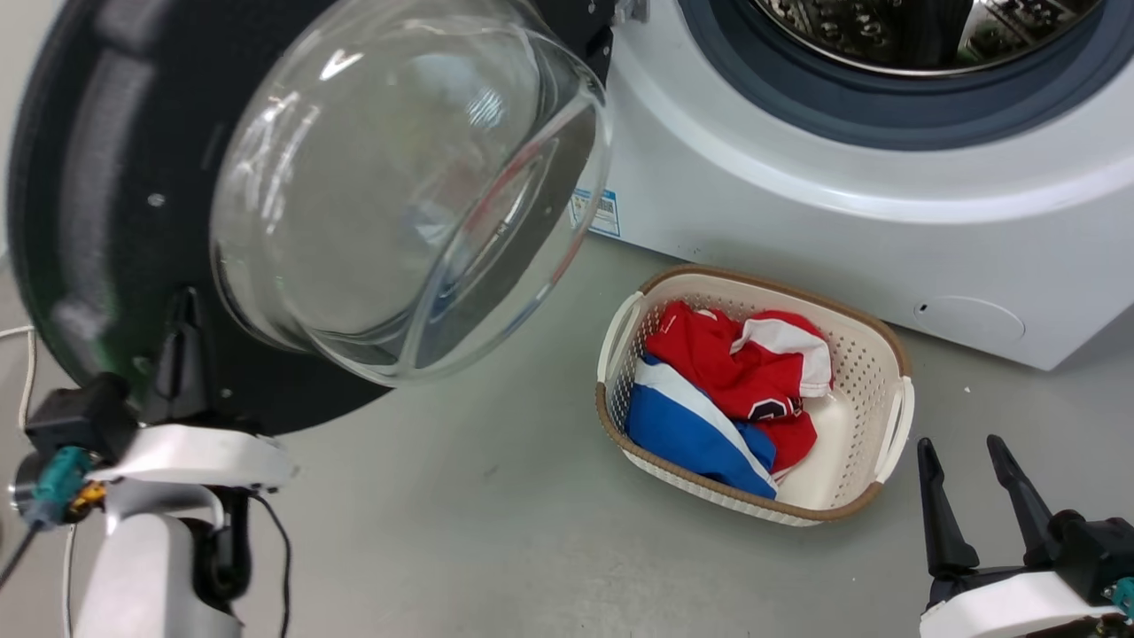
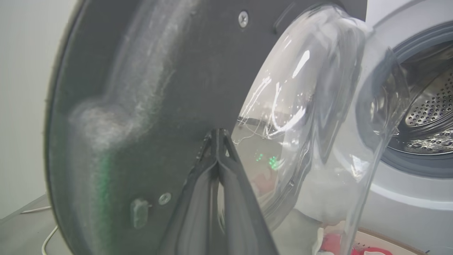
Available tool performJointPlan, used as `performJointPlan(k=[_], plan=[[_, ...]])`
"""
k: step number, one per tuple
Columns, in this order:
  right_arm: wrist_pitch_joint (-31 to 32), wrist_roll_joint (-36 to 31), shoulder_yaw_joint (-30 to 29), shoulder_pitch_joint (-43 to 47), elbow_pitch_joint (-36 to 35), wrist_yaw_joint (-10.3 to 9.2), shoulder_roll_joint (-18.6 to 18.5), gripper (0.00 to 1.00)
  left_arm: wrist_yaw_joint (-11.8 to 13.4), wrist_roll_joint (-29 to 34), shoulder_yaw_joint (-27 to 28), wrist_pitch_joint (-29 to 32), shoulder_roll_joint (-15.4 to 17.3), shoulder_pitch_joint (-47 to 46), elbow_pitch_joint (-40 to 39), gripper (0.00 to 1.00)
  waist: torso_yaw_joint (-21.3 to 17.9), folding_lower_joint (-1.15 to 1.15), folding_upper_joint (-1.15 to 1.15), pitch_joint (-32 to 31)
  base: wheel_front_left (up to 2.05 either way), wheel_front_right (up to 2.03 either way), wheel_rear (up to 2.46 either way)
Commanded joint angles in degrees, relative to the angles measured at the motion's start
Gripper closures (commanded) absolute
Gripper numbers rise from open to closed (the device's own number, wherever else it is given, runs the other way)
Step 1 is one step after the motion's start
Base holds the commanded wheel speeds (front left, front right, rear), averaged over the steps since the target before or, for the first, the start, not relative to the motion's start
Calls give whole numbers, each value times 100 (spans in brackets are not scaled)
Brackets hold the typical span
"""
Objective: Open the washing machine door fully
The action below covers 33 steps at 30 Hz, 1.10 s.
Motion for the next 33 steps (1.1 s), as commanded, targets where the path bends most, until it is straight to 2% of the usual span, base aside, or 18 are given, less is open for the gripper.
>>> performJointPlan(k=[1,9,16,33], plan=[[39,-15,-16,-16,-65,-2,-53,0,-21,-37,132,15,126,-168,101,100,-68,0,0,111,0,0,0],[198,-54,-88,55,-369,-2,-188,0,-72,-193,842,15,390,-646,629,100,-223,0,0,387,0,0,0],[336,-74,-154,61,-604,-2,-264,0,-208,-107,1248,15,549,-938,976,100,-304,0,0,566,0,0,0],[440,-104,-237,82,-745,-2,-188,0,-438,307,1541,14,424,-1190,1220,100,-229,0,0,568,0,0,0]])
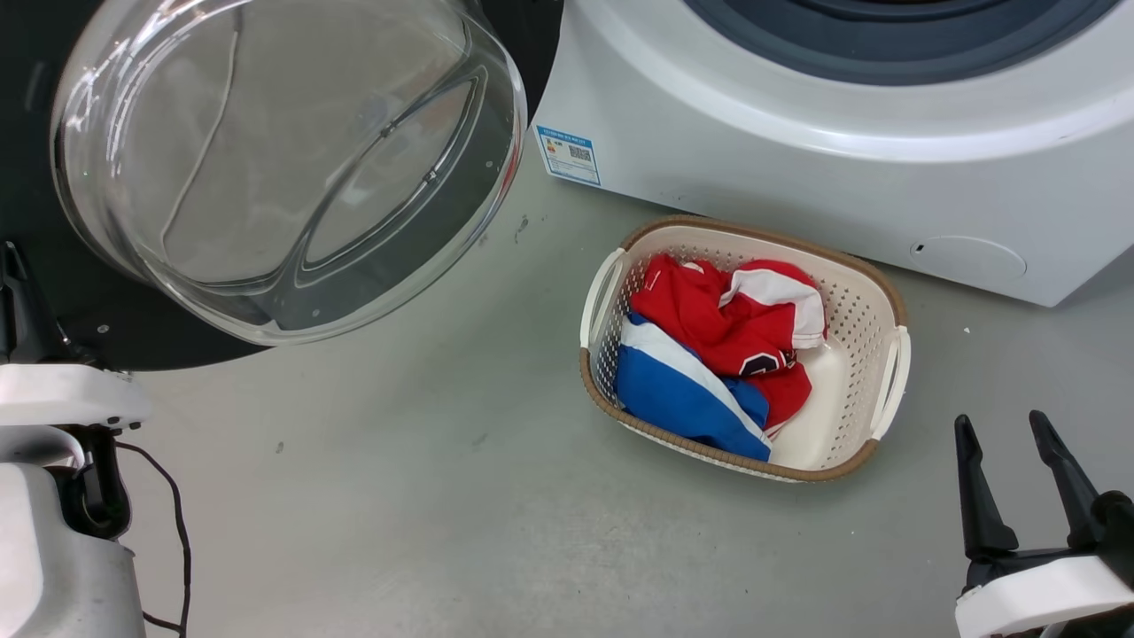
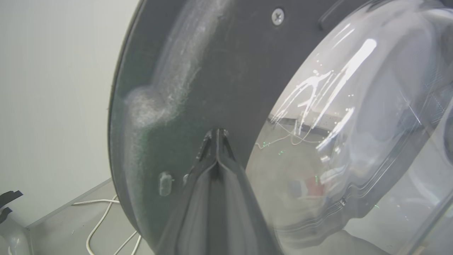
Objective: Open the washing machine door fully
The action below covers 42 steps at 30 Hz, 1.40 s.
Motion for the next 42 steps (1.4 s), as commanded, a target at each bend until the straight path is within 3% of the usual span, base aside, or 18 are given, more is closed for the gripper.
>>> performJointPlan(k=[1,10,18,30,42], plan=[[-18,-16,4,2,-6,-2,18,0,-9,29,37,13,6,-49,-26,100,10,-1,0,-36,0,0,0],[-225,79,100,-15,258,-2,186,0,-112,327,-31,13,-289,483,-580,100,-65,-1,0,-613,0,0,0],[-413,177,175,25,541,-2,322,0,-188,549,-454,13,-551,1075,-1217,100,-251,-1,0,-1285,0,0,0],[-571,259,245,152,762,-2,442,0,-228,558,-1329,13,-827,2119,-1662,100,-818,-1,0,-1924,0,0,0],[-609,296,192,283,778,-2,476,0,-235,334,-2016,7,-971,2830,-1490,100,-1428,-1,0,-2161,0,0,0]])
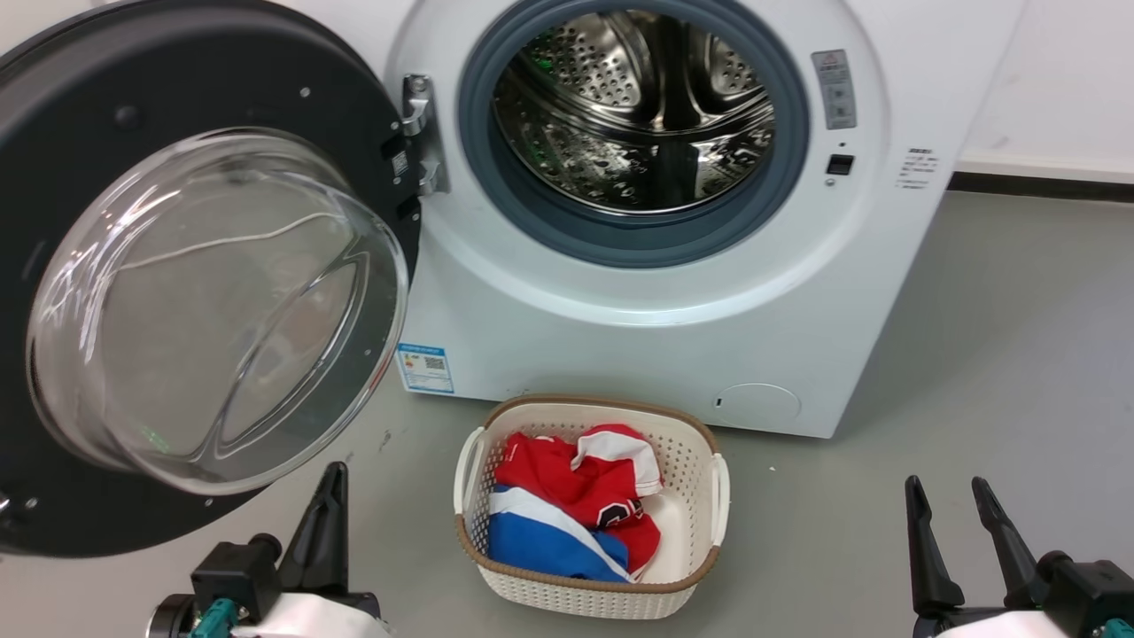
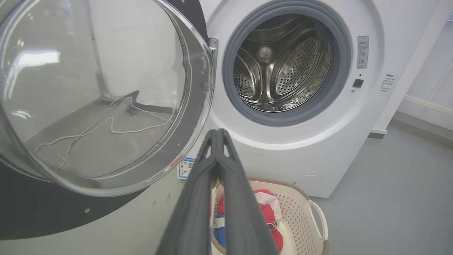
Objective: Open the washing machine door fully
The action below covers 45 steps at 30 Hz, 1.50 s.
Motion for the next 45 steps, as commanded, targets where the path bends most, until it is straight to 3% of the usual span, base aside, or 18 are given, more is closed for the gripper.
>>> performJointPlan(k=[1,8,9,10,11,23,45], plan=[[-31,26,-7,61,7,-2,21,0,-3,2,-40,-12,-17,73,-37,100,-105,0,0,-47,0,0,0],[-39,130,-6,178,25,-2,23,0,-6,-27,-221,-15,-69,367,-153,100,-341,0,0,-94,0,0,0],[-40,146,-9,199,10,-2,23,0,-6,0,-227,-15,-76,407,-178,65,-365,0,0,-101,0,0,0],[-40,164,-11,220,0,-2,23,0,-2,20,-225,-16,-86,444,-207,9,-385,0,0,-106,0,0,0],[-41,176,-8,232,-6,-2,24,0,21,7,-203,-15,-95,486,-216,0,-404,0,0,-112,0,0,0],[-36,197,-12,259,-36,-2,24,0,134,289,-286,-16,-140,720,-552,0,-478,0,0,-156,0,0,0],[-37,236,-18,168,-69,-2,24,0,134,100,-237,-16,-141,676,-668,0,-349,0,0,-63,0,0,0]])
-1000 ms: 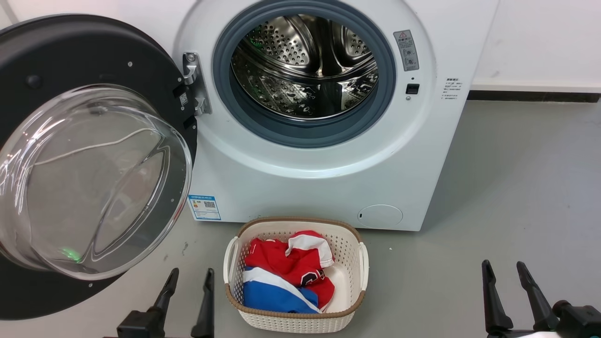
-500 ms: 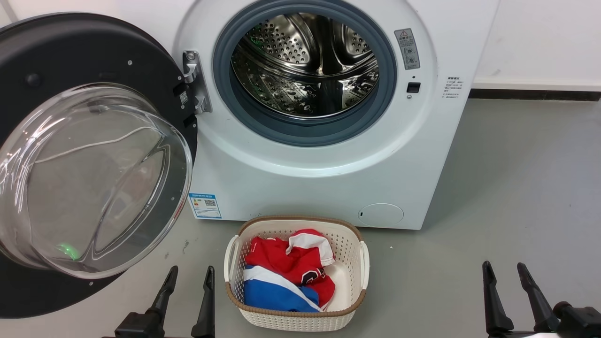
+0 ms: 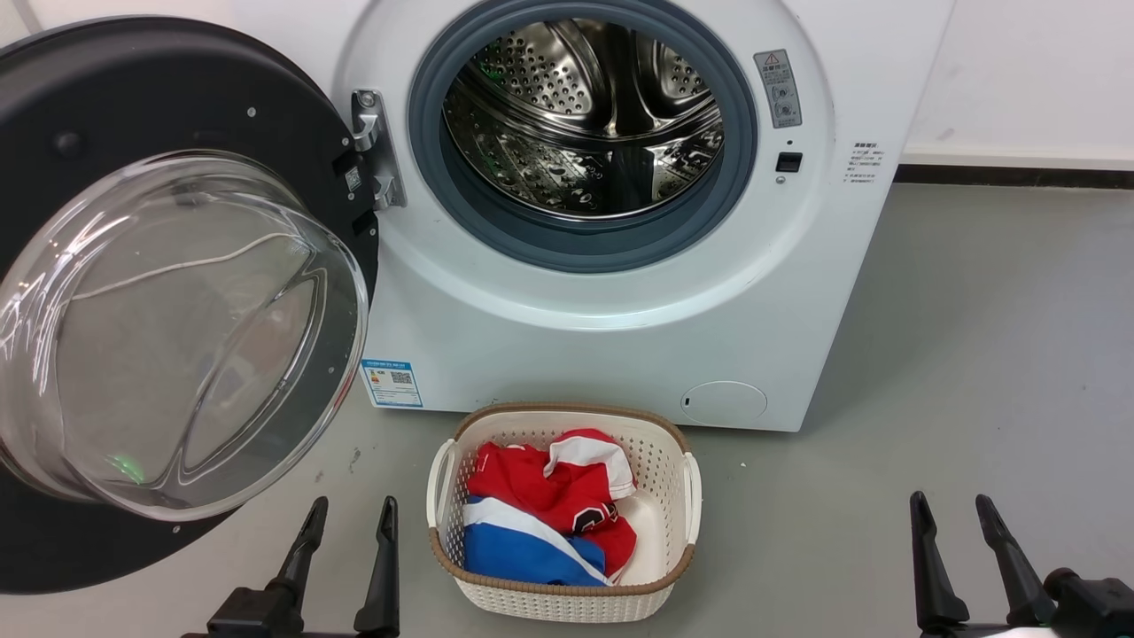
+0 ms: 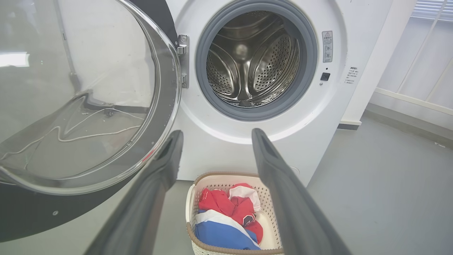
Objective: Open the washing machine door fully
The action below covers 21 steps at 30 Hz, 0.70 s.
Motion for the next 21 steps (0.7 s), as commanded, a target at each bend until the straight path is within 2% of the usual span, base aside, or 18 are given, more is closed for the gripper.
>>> performJointPlan(k=[1,9,10,15,21], plan=[[-21,53,1,-40,-29,-2,18,0,0,-17,6,-14,-5,-7,11,0,0,0,0,-2,0,0,0],[-22,60,0,-48,-41,-2,18,0,-4,12,-23,-14,-5,-8,82,0,5,0,0,-9,0,0,0],[0,32,2,-6,-15,0,0,100,-1,-1,-19,0,0,1,78,100,6,0,0,-9,0,0,0],[49,72,7,59,222,0,6,100,-2,-45,-23,38,-3,69,314,100,6,0,0,-8,0,0,0],[229,734,-20,-74,263,0,6,100,-13,-761,22,195,15,-53,363,100,-12,0,0,7,0,0,0]])
